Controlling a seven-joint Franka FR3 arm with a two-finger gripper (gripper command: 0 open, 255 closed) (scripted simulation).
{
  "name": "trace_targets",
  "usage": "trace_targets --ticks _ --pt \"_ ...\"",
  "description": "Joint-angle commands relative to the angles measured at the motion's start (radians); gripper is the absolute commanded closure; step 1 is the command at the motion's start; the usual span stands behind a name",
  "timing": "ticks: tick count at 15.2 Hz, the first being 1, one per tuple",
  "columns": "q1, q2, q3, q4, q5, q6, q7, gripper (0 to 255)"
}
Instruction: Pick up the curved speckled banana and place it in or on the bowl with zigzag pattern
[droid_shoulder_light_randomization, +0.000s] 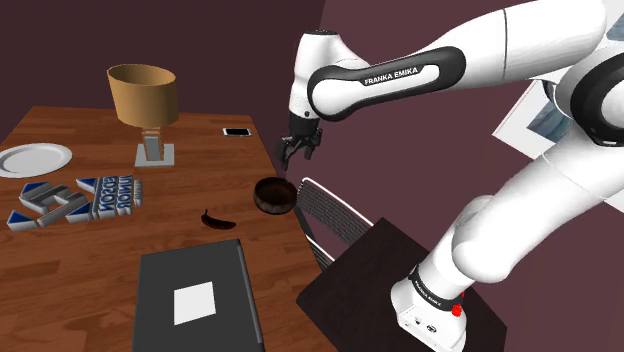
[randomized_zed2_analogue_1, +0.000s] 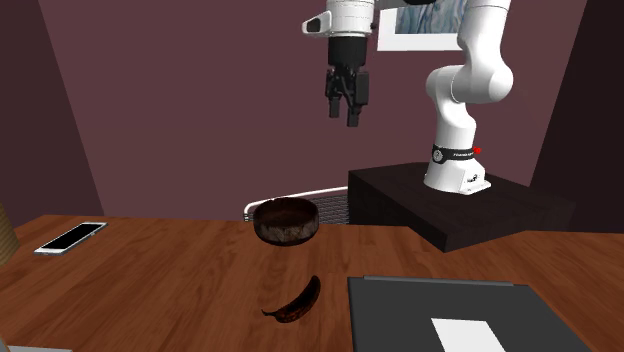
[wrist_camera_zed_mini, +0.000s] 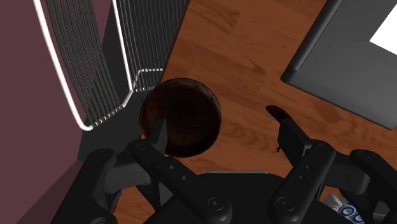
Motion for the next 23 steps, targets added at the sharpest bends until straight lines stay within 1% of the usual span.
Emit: trace_targets --ticks 1,7,13,18,23 --pt "0.003 0.079 0.009 0.043 -0.014 0.029 0.011 0" --pt "0.029 0.310 0.032 0.180 -0.067 0.097 0.064 0" --pt "0.075 0.544 0.034 0.360 -0.123 0.125 0.106 0" --pt "0.122 0.742 0.027 0.546 -0.157 0.117 0.124 0" --pt "0.175 0.952 0.018 0.779 -0.178 0.078 0.125 0"
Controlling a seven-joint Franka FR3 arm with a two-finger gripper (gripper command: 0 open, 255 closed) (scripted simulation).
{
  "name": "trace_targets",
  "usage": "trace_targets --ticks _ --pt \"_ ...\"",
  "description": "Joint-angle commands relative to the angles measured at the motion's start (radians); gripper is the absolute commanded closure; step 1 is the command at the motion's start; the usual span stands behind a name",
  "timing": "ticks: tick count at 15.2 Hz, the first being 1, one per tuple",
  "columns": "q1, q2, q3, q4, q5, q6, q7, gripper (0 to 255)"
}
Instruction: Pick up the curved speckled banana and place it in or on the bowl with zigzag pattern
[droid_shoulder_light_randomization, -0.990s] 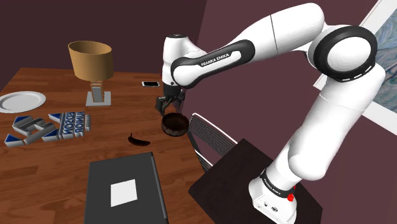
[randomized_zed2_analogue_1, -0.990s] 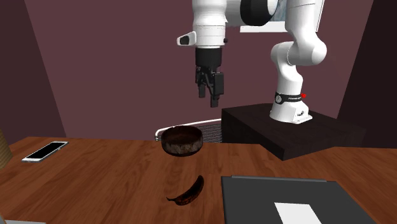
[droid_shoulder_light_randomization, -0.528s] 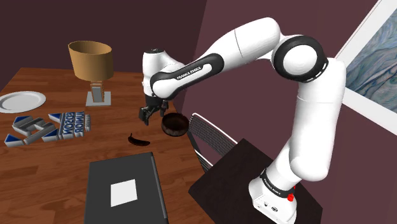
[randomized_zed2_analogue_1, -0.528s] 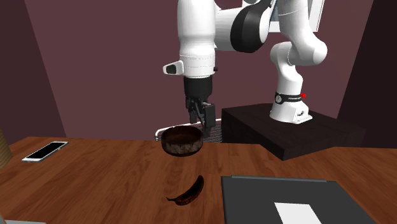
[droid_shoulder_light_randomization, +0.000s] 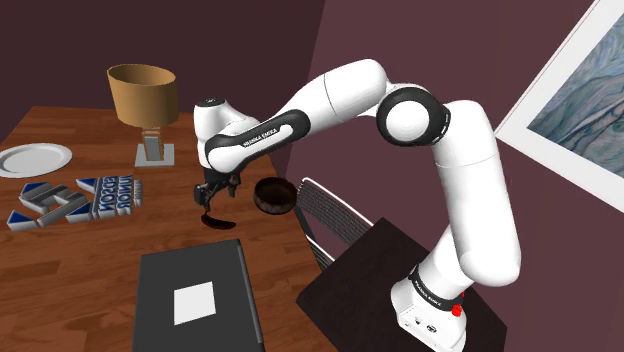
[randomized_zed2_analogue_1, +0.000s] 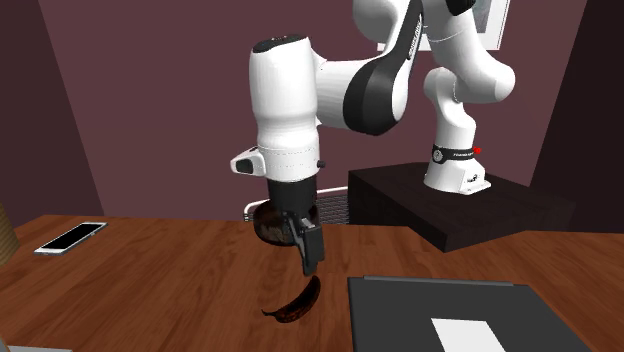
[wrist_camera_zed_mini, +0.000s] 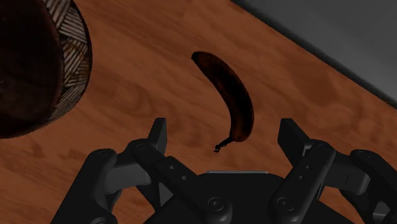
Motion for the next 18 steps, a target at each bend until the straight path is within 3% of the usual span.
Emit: trace_targets --ticks 1,4,11,18 --pt "0.028 0.109 -0.005 0.130 -0.009 -0.027 0.000 0" --pt "0.056 0.223 -0.009 0.277 -0.013 -0.066 -0.008 0" --pt "0.061 0.285 -0.019 0.282 -0.022 -0.008 -0.004 0" --pt "0.061 0.285 -0.019 0.282 -0.022 -0.008 -0.004 0"
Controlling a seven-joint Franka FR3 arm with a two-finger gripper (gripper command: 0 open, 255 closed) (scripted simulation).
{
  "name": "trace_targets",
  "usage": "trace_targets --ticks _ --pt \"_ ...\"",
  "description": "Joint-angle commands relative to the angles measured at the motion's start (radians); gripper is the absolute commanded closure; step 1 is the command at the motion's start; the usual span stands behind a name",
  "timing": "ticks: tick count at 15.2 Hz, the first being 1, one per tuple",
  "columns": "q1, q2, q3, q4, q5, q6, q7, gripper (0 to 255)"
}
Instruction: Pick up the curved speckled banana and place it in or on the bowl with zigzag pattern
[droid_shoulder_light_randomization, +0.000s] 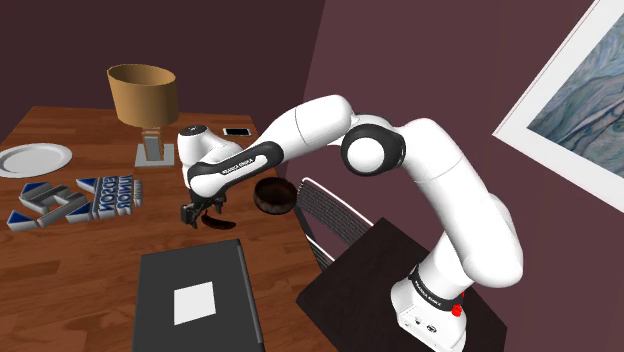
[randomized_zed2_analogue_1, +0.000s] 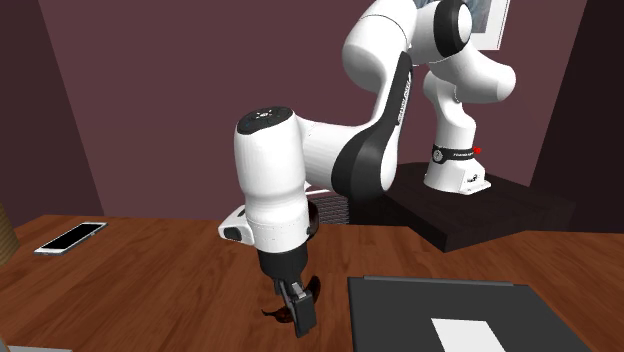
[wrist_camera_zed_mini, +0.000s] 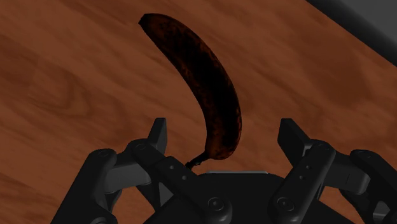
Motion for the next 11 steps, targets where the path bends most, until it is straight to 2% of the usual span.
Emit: trace_targets --ticks 1,2,11 --pt "0.000 0.000 0.000 0.000 0.000 0.000 0.000 0" --pt "0.000 0.000 0.000 0.000 0.000 0.000 0.000 255" --pt "0.000 0.000 0.000 0.000 0.000 0.000 0.000 255"
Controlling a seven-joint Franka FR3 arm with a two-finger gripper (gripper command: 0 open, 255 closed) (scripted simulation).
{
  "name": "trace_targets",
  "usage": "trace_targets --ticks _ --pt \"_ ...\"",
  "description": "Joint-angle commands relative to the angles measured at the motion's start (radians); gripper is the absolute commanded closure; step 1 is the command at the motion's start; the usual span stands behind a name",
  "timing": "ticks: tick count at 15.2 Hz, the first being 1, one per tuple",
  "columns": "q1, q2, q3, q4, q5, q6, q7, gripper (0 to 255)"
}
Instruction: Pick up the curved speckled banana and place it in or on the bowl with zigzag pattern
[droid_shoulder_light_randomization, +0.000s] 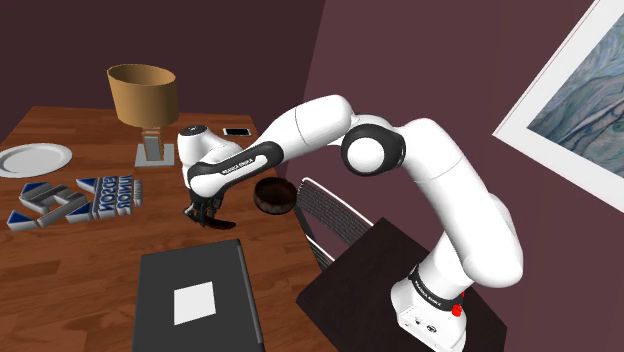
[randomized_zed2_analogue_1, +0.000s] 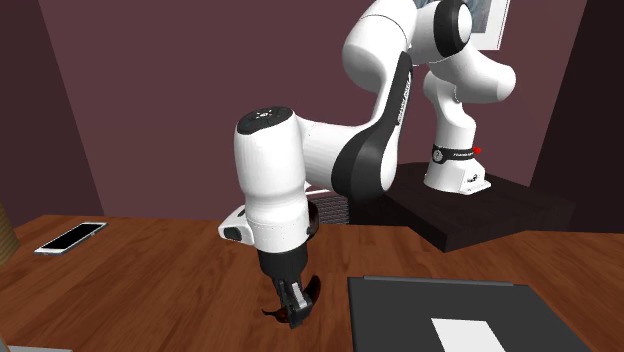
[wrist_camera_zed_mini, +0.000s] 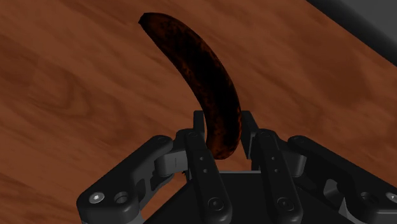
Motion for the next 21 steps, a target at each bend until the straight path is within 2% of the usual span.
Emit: trace_targets --ticks 1,21 --pt "-0.001 -0.011 0.001 -0.005 0.001 -0.005 0.000 255" --pt "-0.019 -0.194 0.027 -0.049 0.027 -0.146 -0.011 255"
